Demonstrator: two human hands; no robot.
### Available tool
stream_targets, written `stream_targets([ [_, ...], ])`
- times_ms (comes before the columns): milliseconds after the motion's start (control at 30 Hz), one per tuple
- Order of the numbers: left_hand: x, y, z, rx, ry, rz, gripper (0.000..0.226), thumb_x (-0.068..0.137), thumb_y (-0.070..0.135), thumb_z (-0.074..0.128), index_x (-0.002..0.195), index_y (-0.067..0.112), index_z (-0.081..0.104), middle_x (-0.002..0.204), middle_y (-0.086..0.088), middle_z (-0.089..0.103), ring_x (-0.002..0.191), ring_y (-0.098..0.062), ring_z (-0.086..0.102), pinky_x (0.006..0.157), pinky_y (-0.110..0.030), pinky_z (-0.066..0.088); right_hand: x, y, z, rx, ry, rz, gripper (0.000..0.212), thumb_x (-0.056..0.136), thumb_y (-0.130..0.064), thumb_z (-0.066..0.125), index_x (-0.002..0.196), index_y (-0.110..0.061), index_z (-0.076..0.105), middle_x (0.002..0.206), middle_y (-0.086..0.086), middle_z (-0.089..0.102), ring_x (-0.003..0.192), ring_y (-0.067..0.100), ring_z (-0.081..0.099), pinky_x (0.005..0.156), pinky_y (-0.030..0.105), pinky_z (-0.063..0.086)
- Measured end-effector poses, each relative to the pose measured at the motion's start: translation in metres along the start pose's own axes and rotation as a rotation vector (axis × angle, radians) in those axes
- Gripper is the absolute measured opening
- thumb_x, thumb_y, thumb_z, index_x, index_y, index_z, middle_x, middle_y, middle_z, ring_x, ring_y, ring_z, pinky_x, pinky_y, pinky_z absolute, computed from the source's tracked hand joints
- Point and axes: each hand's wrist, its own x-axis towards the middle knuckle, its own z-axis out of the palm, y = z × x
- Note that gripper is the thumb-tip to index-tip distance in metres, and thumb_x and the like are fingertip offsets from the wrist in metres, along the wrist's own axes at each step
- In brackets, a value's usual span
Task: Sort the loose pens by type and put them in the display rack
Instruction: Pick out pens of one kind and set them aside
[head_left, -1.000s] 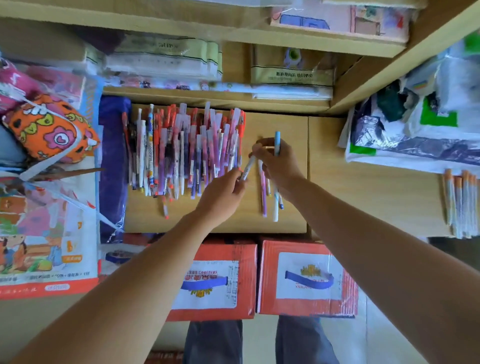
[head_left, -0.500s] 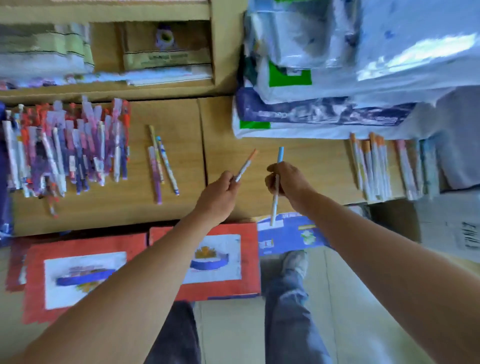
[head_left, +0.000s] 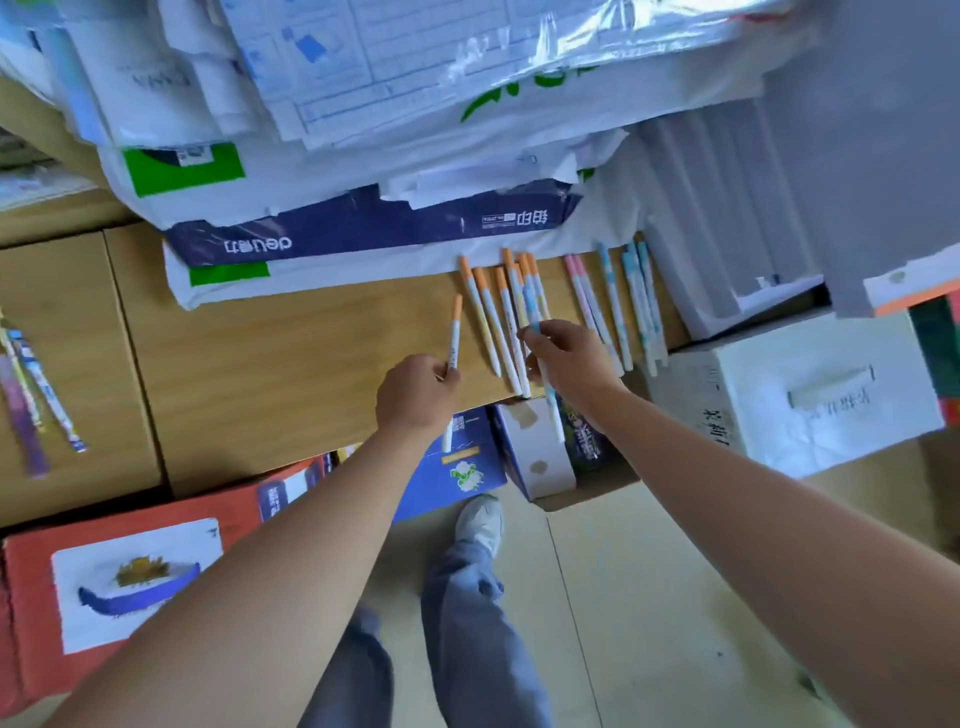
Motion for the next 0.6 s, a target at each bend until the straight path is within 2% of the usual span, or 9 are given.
stream_targets([
  [67, 0.008, 0.015, 0.011, -0.004, -0.006, -0.019, 0.034, 0.092, 0.026, 0.055, 0.061, 0.010, 0.055, 0.060, -0.008, 0.050, 0.063, -0.031, 0.045, 0.054, -0.031, 0.030, 0.005, 0.011, -0.014, 0.018, 0.027, 0.026, 0.022, 0.096, -0.020, 0.051, 0.105, -0.008, 0.067, 0.067, -0.002, 0.059, 0.057, 0.011, 0.059, 0.068, 0.029, 0.048],
  [133, 0.016, 0.030, 0.019, 0.009, 0.003, -0.049, 0.041, 0.090, 0.029, 0.058, 0.055, 0.013, 0.045, 0.056, -0.006, 0.045, 0.062, -0.030, 0.043, 0.054, -0.030, 0.028, 0.012, 0.019, -0.025, 0.015, 0.041, 0.044, 0.025, 0.096, -0.012, 0.046, 0.111, -0.010, 0.066, 0.073, -0.001, 0.060, 0.063, 0.013, 0.060, 0.071, 0.035, 0.050],
  [267, 0.033, 0.053, 0.031, 0.061, 0.024, -0.077, 0.040, 0.085, 0.039, 0.066, 0.057, 0.014, 0.053, 0.058, -0.002, 0.053, 0.064, -0.028, 0.054, 0.053, -0.026, 0.032, 0.023, 0.031, -0.040, -0.042, 0.063, 0.025, 0.030, 0.092, -0.006, 0.047, 0.116, -0.013, 0.064, 0.079, 0.002, 0.064, 0.076, 0.022, 0.065, 0.074, 0.038, 0.054],
  [333, 0.040, 0.060, 0.036, 0.096, 0.047, -0.074, 0.037, 0.083, 0.043, 0.068, 0.062, 0.013, 0.060, 0.062, -0.002, 0.057, 0.066, -0.027, 0.057, 0.053, -0.026, 0.032, 0.028, 0.036, -0.044, -0.067, 0.081, 0.006, 0.030, 0.091, -0.011, 0.055, 0.120, -0.015, 0.063, 0.080, 0.001, 0.065, 0.082, 0.024, 0.066, 0.073, 0.034, 0.052],
  [433, 0.049, 0.066, 0.041, 0.125, 0.065, -0.071, 0.035, 0.081, 0.045, 0.070, 0.070, 0.012, 0.068, 0.070, -0.004, 0.065, 0.071, -0.028, 0.063, 0.056, -0.026, 0.036, 0.035, 0.039, -0.051, -0.090, 0.120, -0.040, 0.031, 0.088, -0.017, 0.065, 0.119, -0.016, 0.063, 0.086, 0.000, 0.064, 0.080, 0.016, 0.062, 0.067, 0.021, 0.045],
  [600, 0.058, 0.071, 0.043, 0.155, 0.060, -0.024, 0.024, 0.084, 0.038, 0.069, 0.094, 0.017, 0.075, 0.092, -0.005, 0.073, 0.089, -0.028, 0.066, 0.064, -0.027, 0.039, 0.050, 0.040, -0.067, -0.166, 0.244, -0.049, 0.024, 0.085, -0.016, 0.068, 0.109, -0.016, 0.066, 0.083, -0.004, 0.063, 0.075, 0.010, 0.057, 0.058, 0.003, 0.038],
])
